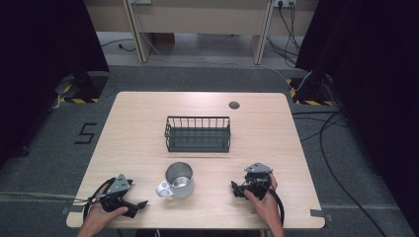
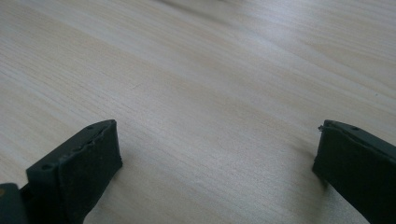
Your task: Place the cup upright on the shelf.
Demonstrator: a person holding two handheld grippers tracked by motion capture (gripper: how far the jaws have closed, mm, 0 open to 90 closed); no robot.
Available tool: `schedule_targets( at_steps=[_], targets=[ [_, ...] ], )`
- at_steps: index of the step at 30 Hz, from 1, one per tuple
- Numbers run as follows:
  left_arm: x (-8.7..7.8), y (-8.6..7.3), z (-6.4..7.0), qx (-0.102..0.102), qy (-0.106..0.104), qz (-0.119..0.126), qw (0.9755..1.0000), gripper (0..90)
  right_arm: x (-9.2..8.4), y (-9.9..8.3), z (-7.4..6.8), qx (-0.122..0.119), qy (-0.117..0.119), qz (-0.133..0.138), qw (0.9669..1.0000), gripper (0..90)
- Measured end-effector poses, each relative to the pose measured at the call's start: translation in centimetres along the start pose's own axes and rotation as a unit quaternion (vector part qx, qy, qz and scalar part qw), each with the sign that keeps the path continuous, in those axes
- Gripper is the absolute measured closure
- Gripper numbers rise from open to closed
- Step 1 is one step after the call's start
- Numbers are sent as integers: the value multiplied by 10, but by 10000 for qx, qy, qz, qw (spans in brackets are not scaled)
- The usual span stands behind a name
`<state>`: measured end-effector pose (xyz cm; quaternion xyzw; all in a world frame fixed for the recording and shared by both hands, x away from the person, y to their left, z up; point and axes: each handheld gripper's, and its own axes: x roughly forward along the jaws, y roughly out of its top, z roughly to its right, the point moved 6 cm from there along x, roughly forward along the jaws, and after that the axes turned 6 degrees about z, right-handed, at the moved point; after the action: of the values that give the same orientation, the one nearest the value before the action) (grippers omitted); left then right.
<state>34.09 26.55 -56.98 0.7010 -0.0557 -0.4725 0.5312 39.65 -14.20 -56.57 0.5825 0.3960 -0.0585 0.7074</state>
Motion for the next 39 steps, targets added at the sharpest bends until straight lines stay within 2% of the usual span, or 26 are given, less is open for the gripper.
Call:
schedule_targets(
  at_steps=[8,10,11,12,13,17,20,24,29,35,39],
  targets=[
    [-1,0,0,-16,16,36,10000,8,0,0,0,9,2,-6,10000,5],
    [-2,0,0,-19,-2,96,10000,57,0,0,0,3,-7,-1,10000,6],
    [-4,1,0,-25,-12,154,9999,128,0,0,0,13,-16,-5,10000,5],
    [-5,1,1,-3,-40,148,9999,128,0,0,0,13,-16,-5,10000,5],
    [-7,1,2,50,-90,124,9999,165,0,0,-1,29,-19,-11,10000,6],
    [-11,5,7,67,-168,303,9994,152,-1,-1,-1,6,-11,-8,10000,5],
    [-12,10,13,166,-245,382,9988,152,-1,-1,-1,7,-10,-6,10000,5],
    [-14,17,25,239,-433,561,9972,151,-1,-1,-1,3,-7,-3,10000,4],
    [-7,26,41,371,-594,622,9956,151,-1,-1,-1,1,-5,-2,10000,4],
    [0,43,50,366,-589,792,9944,152,-2,-1,-2,2,11,-11,10000,4],
    [5,51,48,386,-506,799,9948,152,-2,-2,-2,-26,24,-15,10000,4]
  ],
)
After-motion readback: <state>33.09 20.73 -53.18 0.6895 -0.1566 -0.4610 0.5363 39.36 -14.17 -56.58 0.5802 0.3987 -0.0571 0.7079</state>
